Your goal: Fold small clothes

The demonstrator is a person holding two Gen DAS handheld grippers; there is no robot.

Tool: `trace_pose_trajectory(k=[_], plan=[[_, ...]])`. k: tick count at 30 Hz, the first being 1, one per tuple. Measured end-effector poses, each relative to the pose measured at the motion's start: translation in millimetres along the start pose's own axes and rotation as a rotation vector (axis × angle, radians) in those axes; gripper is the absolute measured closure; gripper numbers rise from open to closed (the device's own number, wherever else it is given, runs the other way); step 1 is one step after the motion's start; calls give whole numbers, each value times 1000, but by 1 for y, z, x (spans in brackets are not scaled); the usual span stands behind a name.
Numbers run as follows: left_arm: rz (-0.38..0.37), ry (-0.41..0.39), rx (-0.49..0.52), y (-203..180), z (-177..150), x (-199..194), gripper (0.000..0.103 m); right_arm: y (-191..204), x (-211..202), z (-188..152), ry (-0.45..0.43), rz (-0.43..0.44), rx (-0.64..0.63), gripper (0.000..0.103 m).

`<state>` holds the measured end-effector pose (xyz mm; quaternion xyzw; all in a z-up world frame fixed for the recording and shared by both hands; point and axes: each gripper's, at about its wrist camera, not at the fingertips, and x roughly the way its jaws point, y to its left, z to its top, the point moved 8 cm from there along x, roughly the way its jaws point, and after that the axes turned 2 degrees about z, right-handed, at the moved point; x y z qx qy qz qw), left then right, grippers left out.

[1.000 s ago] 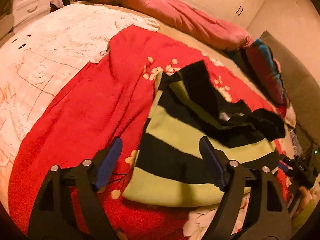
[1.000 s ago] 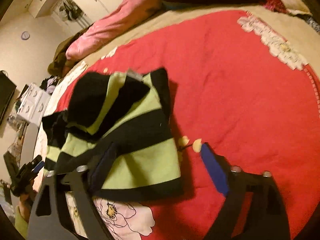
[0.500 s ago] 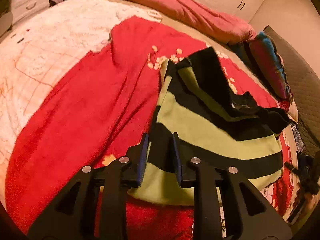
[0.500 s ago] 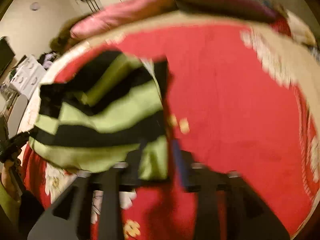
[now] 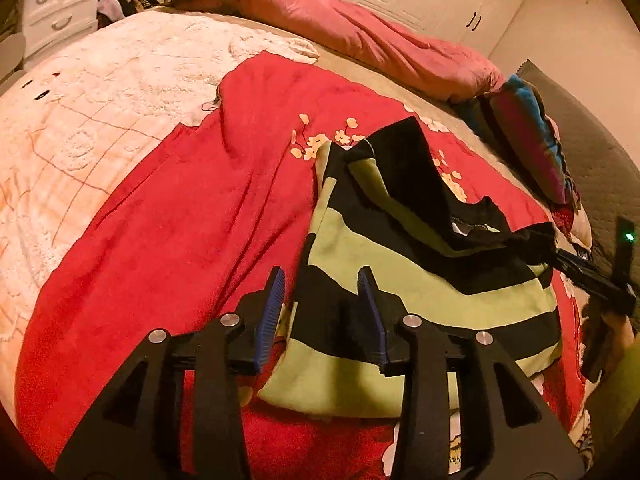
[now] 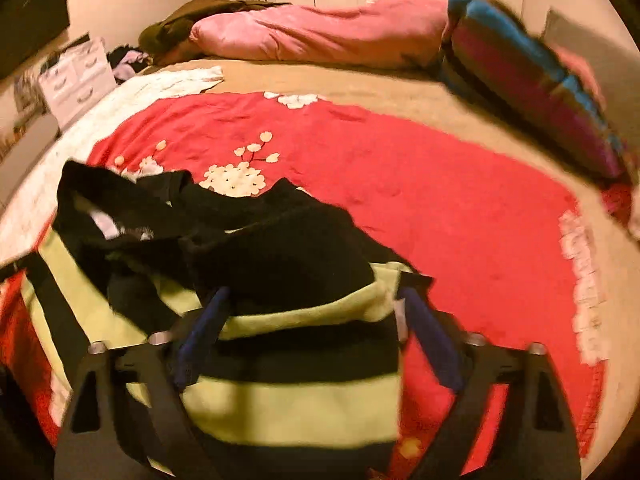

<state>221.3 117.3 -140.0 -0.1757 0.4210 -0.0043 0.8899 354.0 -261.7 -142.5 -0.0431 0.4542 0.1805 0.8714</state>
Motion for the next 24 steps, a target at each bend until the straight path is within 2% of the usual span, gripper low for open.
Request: trace_pose_trajectory(k=[1, 2, 7, 8, 9, 10, 12, 15, 17, 21, 24], plan=[[-2, 1, 3, 0, 0, 0, 73, -3, 4, 2, 11, 9, 22, 95], [-3, 1, 5, -1, 0, 0, 73, -7, 6, 4, 21, 16, 55, 95], [-10, 2, 19, -4, -1, 2, 73, -52, -2, 8, -34, -36, 298, 95], [-11, 3, 20, -5, -1, 2, 73, -59, 1, 5, -35, -54, 322, 93], [-14, 5, 21, -5, -1, 3, 73, -63, 4, 2, -32, -71, 331, 85], [-13, 5, 21, -5, -2, 3, 73, -67, 9, -4, -12, -97, 336, 65], [-14, 4, 20, -5, -1, 4, 68, -72, 11, -14, 9, -142, 364, 45], [-14, -3, 17, -3, 0, 3, 67, -73, -10, -20, -74, -139, 414, 42], [-18, -10, 16, -3, 2, 2, 66, -62, -29, -23, -134, -138, 372, 41], [-55, -48, 25, -11, 10, -6, 56, -14, -55, -37, -182, -88, 202, 31], [-62, -64, 42, -16, 18, -7, 52, 18, -65, -48, -178, -54, 85, 30]])
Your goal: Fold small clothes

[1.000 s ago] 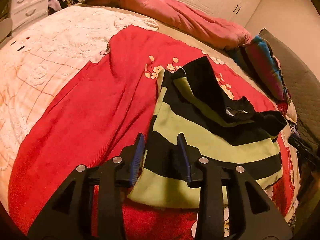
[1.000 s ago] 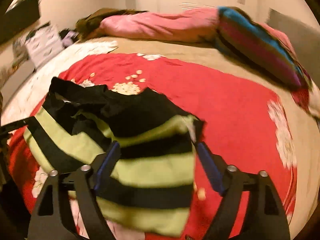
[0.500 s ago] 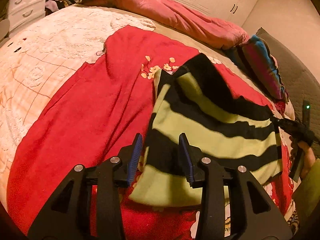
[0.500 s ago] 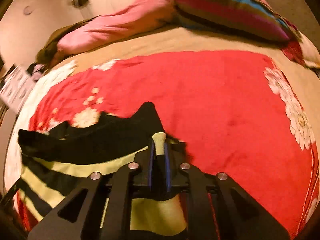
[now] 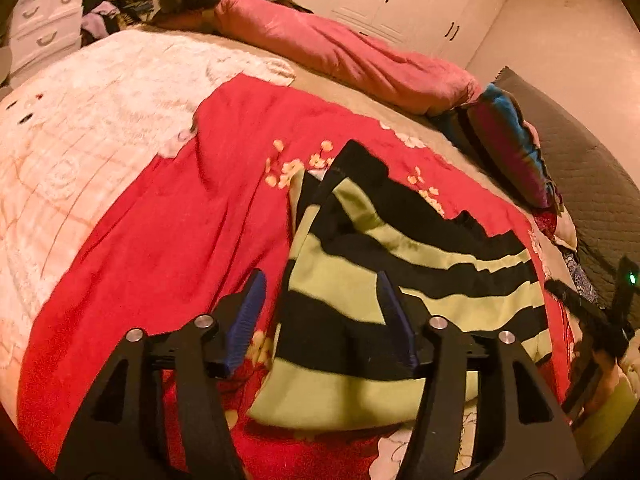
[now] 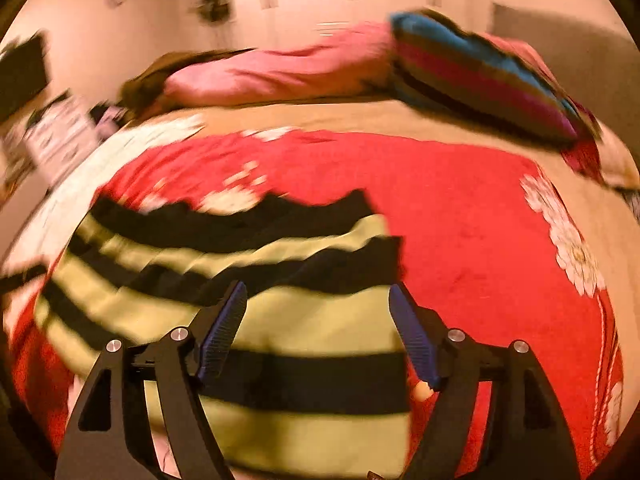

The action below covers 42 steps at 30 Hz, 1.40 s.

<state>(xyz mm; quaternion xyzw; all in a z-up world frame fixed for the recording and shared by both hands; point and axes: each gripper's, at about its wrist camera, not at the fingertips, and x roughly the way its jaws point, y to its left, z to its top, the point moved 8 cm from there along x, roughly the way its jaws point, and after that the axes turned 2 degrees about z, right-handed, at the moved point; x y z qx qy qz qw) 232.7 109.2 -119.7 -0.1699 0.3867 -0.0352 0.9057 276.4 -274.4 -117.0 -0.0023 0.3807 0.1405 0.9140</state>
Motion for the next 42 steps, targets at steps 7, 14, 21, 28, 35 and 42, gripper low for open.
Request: trace_pose_trajectory(k=[7, 14, 21, 28, 35, 42], plan=[[14, 25, 7, -4, 1, 11, 49, 22, -1, -26, 62, 53, -20, 24], [53, 89, -4, 5, -16, 24, 45, 12, 14, -55, 173, 22, 45, 24], [64, 90, 16, 9, -15, 22, 102, 8, 18, -80, 230, 11, 72, 24], [84, 145, -23, 23, -26, 33, 99, 6, 15, -85, 234, -4, 85, 23], [86, 53, -15, 19, -15, 9, 83, 4, -4, -77, 194, 23, 159, 22], [93, -7, 42, 1, -6, -10, 72, -2, -24, -71, 155, 27, 190, 22]])
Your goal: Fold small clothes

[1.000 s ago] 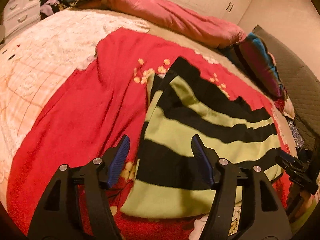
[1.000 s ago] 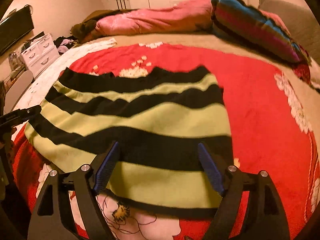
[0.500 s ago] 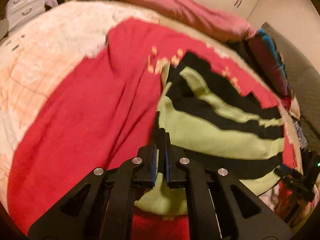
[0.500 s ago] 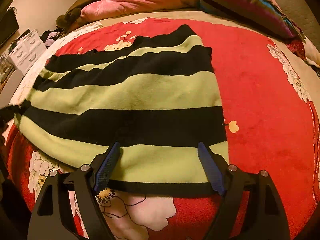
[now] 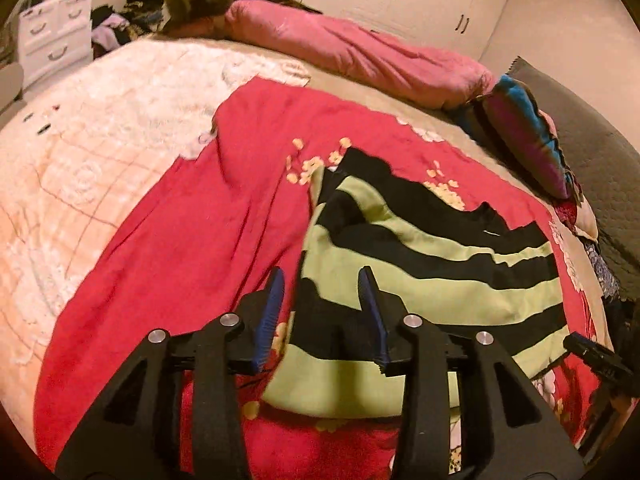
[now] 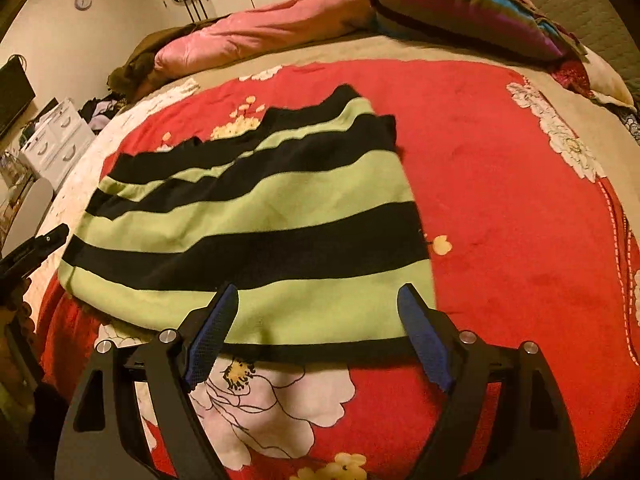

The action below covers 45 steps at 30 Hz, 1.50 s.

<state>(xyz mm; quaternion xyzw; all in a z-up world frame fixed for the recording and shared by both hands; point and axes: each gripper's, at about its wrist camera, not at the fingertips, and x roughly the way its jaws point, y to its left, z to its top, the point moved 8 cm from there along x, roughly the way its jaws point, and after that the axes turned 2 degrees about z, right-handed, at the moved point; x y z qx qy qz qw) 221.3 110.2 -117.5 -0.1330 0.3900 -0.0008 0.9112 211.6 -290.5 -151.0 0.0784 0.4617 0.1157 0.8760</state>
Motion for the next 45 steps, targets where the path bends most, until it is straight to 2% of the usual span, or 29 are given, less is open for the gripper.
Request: trace_pose_trajectory(k=[5, 7, 9, 14, 16, 22, 27, 45], plan=[[7, -9, 49, -16, 0, -8, 57, 1, -13, 6, -28, 1, 4, 22], [12, -9, 68, -20, -1, -8, 51, 4, -19, 10, -44, 0, 2, 13], [15, -5, 78, -24, -3, -9, 50, 7, -24, 13, -60, 3, -4, 13], [18, -1, 85, -26, -5, -14, 38, 11, -33, 19, -88, -4, -15, 8], [27, -4, 88, -26, -6, -15, 29, 12, -36, 21, -96, -8, -15, 7], [38, 7, 91, -25, -10, -19, 15, 13, -45, 23, -118, -7, -9, 7], [43, 2, 97, -26, -11, -24, 10, 15, -53, 24, -129, -7, -10, 6], [49, -34, 76, -16, -11, -57, 10, 38, -74, 20, -144, 7, -45, 4]])
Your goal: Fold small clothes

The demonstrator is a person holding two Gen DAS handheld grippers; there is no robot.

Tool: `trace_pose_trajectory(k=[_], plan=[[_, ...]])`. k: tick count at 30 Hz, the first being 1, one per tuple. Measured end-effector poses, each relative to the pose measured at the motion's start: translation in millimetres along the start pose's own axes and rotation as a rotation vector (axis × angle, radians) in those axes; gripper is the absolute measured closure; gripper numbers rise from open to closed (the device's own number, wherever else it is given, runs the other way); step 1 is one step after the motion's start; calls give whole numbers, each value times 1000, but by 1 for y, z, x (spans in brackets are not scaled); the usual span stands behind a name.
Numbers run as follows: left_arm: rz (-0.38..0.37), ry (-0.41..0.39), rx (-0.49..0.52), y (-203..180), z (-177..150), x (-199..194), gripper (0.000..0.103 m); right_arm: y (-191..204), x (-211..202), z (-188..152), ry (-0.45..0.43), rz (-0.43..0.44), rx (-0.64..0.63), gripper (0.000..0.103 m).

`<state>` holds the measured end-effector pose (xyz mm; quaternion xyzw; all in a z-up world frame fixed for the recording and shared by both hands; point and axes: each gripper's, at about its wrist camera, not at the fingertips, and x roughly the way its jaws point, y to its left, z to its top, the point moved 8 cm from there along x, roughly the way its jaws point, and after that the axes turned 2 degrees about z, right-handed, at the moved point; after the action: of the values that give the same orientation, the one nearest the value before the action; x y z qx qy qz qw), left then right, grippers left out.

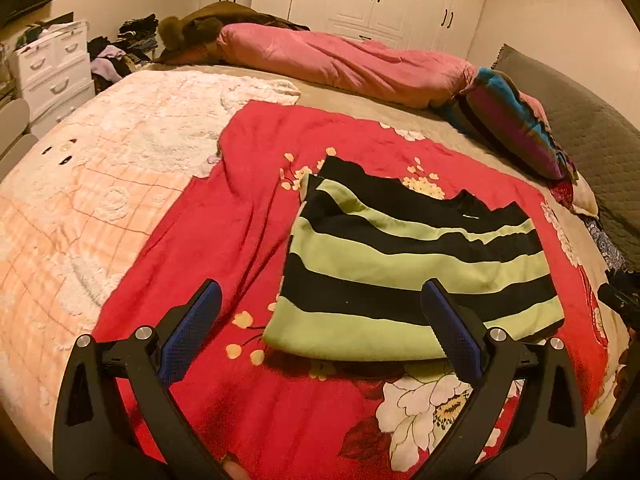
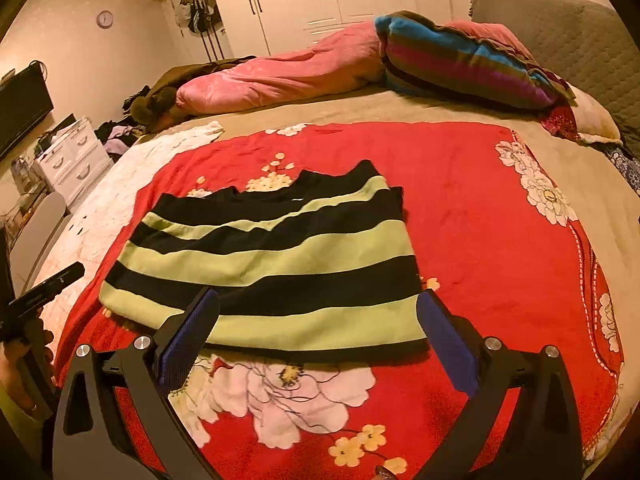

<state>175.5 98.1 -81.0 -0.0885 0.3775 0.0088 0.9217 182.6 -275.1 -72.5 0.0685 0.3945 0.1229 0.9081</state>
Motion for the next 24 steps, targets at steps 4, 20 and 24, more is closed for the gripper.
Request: trace_pose_trajectory(k=[4, 20, 24], plan=[[12, -1, -13, 7, 0, -7, 9, 17, 1, -1, 8, 25, -21, 4], [31, -7, -57, 27, 3, -18, 9, 89, 11, -9, 45, 107, -129, 4], [36, 0, -64, 31, 2, -15, 9, 104, 16, -14, 58, 123, -152, 4]])
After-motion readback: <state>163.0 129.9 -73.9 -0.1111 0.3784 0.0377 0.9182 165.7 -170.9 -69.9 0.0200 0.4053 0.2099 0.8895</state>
